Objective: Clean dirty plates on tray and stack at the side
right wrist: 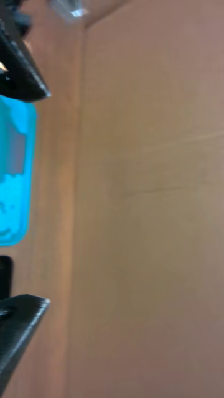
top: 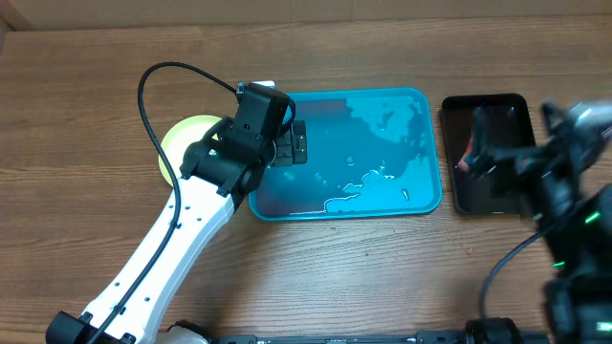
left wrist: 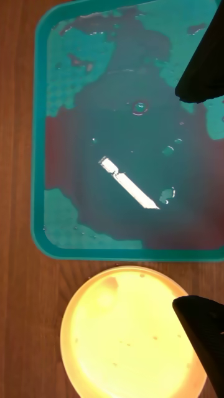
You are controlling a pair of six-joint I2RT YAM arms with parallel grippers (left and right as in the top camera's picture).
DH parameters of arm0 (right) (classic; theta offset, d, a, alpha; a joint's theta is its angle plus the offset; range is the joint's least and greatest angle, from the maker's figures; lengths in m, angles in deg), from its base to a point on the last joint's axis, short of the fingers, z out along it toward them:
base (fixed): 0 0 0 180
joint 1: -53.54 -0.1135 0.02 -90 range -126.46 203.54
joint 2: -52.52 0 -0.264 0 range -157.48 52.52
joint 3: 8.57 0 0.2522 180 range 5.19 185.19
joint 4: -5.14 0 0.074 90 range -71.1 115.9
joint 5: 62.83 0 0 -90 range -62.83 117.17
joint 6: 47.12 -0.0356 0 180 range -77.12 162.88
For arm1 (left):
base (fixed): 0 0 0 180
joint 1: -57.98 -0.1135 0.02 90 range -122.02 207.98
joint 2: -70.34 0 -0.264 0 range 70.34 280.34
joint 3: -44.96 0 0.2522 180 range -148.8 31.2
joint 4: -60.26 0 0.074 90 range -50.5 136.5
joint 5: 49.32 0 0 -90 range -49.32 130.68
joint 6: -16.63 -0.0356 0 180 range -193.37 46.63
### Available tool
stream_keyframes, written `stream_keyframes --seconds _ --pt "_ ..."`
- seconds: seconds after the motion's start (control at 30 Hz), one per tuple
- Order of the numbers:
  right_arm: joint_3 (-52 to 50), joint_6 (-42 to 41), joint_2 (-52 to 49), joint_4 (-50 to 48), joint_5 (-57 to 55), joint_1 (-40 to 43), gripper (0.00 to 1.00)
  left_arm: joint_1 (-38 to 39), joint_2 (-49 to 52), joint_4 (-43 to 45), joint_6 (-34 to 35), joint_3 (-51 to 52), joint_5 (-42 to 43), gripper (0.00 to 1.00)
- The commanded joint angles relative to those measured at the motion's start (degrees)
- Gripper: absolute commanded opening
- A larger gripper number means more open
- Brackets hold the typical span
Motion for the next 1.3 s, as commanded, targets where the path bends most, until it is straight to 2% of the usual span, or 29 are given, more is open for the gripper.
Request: stream_keyframes --seconds 0.0,0.17,0.37,0.63,0.83,0.9,1.27 --pt "-15.0 0.1 8.4 -8.5 -0.5 -2.1 1.0 0.5 -0.3 0.1 -0.4 -0.5 0.0 0.99" --pt "-34.7 0.1 20.3 -21.6 -0.5 -3.5 1.0 0.5 -0.3 0.1 -0.4 -0.5 0.0 1.0" --pt "-47.7 0.1 29.0 -29.2 -0.5 -3.8 1.0 0.5 -0.3 0.1 -0.4 -0.5 0.0 0.99" --pt "-53.5 0.1 36.5 -29.0 -2.3 -5.0 1.0 0.5 -0.3 0.1 -0.4 -0.5 0.0 1.0" --pt "-53.4 0.1 39.1 -22.1 -1.7 -5.0 1.0 0.5 -0.3 0.1 -0.4 -0.5 0.0 0.99" --pt "-53.4 0.0 39.1 -18.7 -0.3 -5.0 1.0 0.5 -0.3 0.1 -0.4 -0.5 0.0 0.99" --pt "-53.4 -1.0 39.1 -18.9 -0.3 -5.0 1.0 0.5 -0.3 0.1 -0.4 -0.5 0.0 1.0"
